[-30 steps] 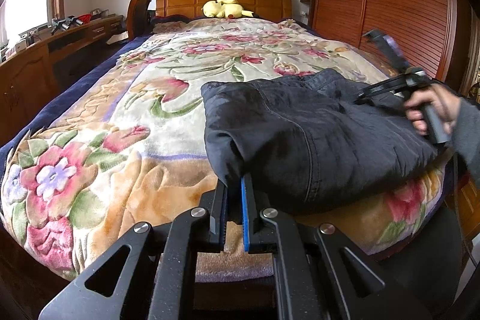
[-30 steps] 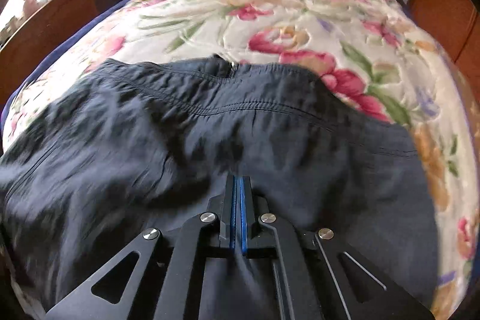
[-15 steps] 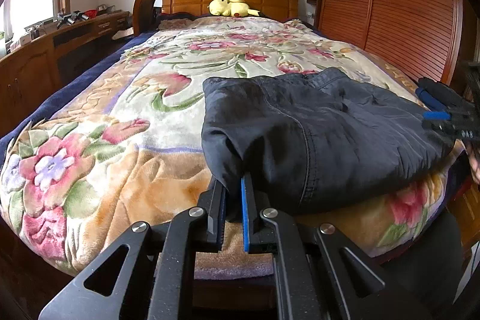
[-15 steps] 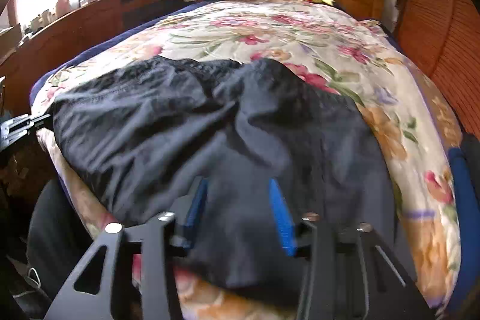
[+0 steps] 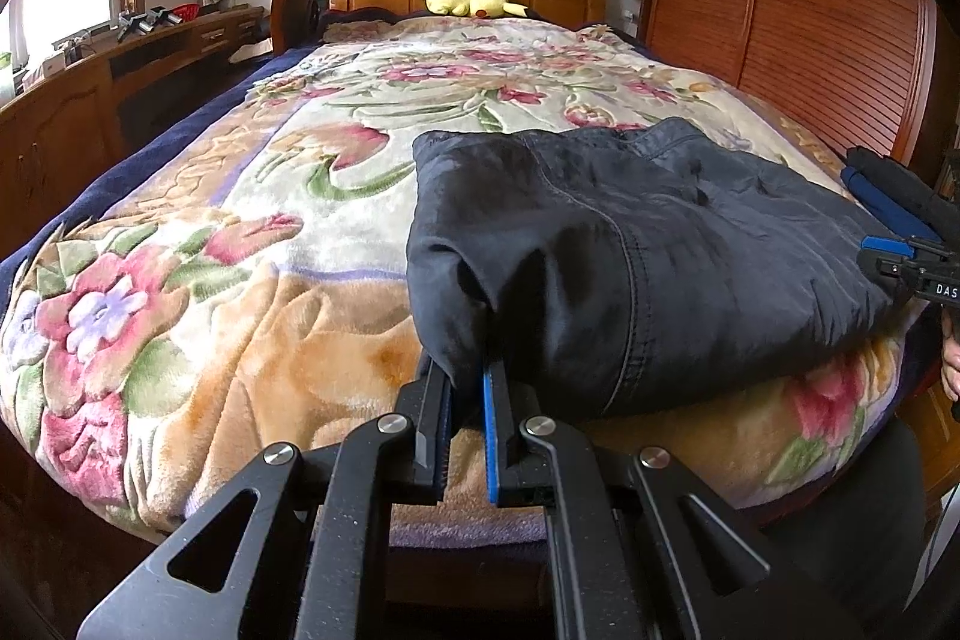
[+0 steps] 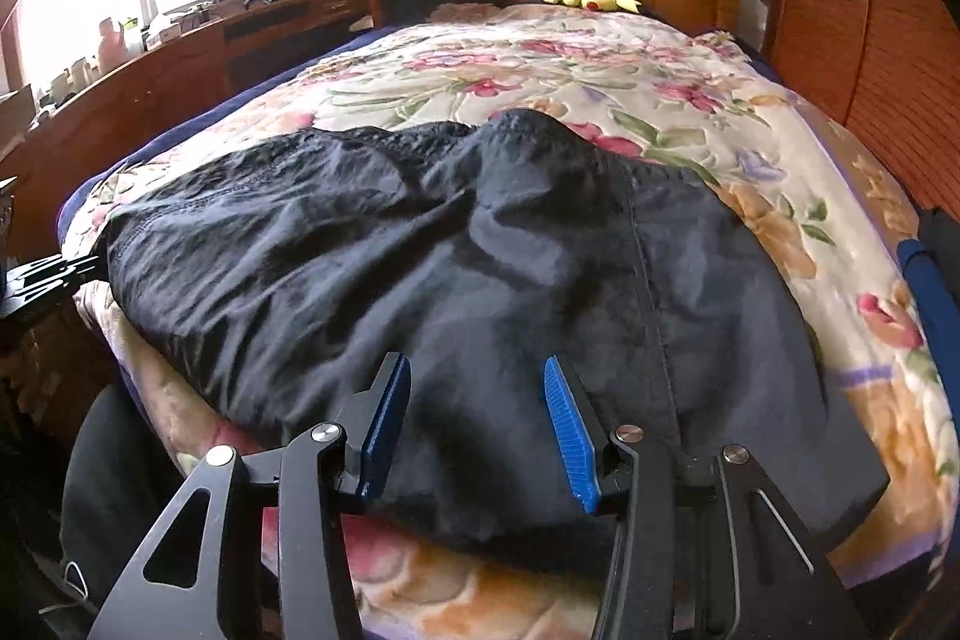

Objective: Fold large clothes

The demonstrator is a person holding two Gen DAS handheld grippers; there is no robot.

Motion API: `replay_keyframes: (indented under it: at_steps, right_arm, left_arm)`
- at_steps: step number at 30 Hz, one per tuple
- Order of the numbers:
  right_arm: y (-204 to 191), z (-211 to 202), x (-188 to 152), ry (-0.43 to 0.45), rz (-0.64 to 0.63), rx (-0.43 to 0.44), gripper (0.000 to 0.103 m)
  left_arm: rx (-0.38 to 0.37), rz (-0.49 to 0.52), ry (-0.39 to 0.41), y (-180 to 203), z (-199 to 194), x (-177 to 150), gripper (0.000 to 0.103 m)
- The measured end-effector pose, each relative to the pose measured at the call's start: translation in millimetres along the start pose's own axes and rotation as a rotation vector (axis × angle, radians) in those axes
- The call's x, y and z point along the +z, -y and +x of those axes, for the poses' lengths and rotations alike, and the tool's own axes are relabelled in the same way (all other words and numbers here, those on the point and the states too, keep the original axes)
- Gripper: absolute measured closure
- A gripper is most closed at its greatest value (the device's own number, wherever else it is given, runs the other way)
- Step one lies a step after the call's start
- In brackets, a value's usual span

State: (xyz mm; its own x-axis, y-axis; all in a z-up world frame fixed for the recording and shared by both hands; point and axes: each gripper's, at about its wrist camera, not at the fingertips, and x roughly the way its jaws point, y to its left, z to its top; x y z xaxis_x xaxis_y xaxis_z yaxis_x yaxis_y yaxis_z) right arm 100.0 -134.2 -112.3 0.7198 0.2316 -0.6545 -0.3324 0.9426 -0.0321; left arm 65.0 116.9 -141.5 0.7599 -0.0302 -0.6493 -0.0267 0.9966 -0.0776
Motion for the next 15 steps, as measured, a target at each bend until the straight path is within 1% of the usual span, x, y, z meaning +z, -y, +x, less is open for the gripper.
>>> replay_keyframes:
  at_steps: [4,9,11,15]
  right_arm:
    - [-5,3,-2,-0.004,-0.012,0.007,0.055]
    - [-8,17,-10,-0.034,-0.04,-0.024,0.054]
    - [-8,25,-14,-0.058,-0.048,-0.043,0.054]
    - [-5,32,-15,-0.049,-0.012,-0.038,0.053]
  left_arm:
    - [-0.001,-0.003,-0.002,-1,0,-1,0.095]
    - [-0.011,-0.018,-0.012,-4,3,-4,0.095]
    - [-0.016,-0.025,-0.017,-4,4,-5,0.095]
    - [-0.022,-0.033,-0.021,-5,6,-7,0.095]
